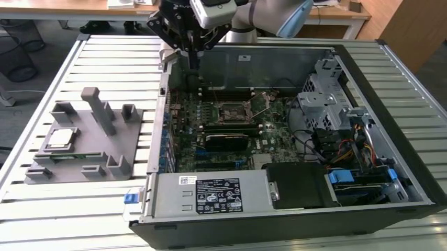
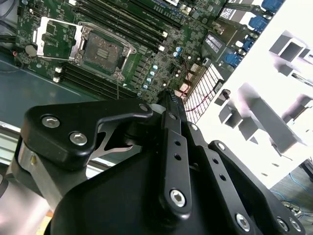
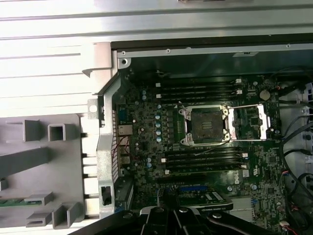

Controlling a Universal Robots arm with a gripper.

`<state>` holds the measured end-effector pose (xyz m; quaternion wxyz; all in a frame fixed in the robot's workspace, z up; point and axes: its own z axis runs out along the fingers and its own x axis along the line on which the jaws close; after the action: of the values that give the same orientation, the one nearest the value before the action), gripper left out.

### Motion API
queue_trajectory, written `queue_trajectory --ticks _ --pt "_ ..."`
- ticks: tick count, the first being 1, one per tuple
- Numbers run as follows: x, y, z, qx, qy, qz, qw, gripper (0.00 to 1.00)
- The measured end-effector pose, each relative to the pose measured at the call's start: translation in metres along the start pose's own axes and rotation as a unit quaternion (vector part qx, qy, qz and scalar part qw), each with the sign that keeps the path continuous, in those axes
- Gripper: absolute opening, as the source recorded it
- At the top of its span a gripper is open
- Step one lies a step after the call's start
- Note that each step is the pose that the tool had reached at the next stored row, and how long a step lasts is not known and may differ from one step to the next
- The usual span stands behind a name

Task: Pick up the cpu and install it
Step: 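Reach for the cpu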

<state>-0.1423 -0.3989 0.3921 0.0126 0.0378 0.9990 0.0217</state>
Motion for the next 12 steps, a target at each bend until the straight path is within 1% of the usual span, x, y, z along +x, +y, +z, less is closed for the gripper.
queue_trajectory --ticks 12 --pt "0.0048 -0.0004 0.0006 0.0001 0.0008 0.0 1.0 0.11"
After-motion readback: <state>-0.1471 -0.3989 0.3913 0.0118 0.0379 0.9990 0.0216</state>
